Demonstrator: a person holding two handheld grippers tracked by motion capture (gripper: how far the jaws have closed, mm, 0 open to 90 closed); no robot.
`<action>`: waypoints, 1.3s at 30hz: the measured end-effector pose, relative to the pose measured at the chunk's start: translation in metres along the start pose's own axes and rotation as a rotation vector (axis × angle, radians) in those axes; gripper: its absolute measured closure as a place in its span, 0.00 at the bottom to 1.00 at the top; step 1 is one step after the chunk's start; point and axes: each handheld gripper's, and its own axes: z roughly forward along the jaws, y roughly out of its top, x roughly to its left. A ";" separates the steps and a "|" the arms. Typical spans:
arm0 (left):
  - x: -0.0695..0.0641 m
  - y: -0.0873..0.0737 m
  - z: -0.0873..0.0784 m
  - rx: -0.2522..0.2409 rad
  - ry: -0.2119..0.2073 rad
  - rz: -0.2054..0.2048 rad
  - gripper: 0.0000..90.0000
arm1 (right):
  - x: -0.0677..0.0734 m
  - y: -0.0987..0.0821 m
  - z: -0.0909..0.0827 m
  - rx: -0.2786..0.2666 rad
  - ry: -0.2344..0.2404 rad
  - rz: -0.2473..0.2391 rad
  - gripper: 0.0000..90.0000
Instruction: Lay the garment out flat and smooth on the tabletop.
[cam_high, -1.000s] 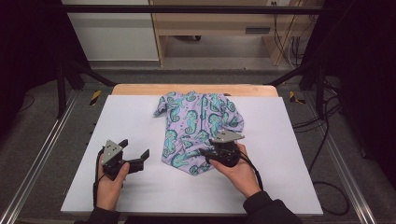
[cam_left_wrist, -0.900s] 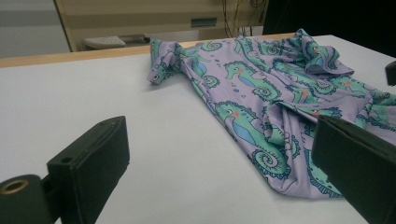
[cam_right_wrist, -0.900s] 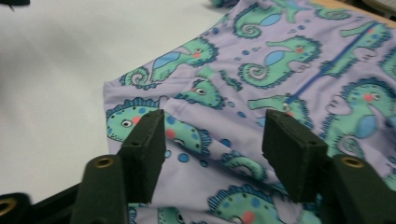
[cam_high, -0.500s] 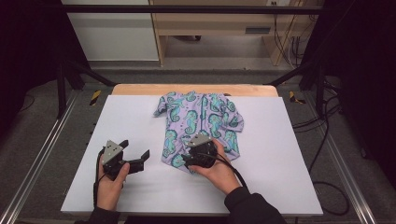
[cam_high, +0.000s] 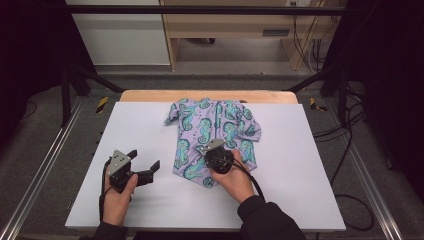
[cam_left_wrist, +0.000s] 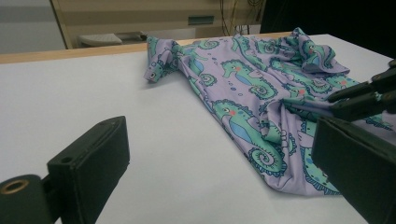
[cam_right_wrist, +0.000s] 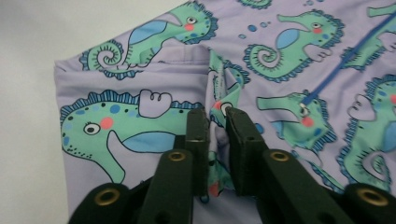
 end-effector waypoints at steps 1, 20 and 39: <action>0.000 0.000 0.000 0.001 0.000 0.001 0.05 | -0.002 -0.001 -0.004 -0.007 0.006 0.004 0.93; -0.002 -0.002 0.001 0.019 -0.012 0.007 0.05 | -0.016 -0.040 -0.070 -0.090 0.057 0.039 0.94; 0.001 -0.003 0.000 0.028 -0.009 -0.001 0.05 | 0.010 -0.093 -0.090 -0.051 0.103 0.036 0.93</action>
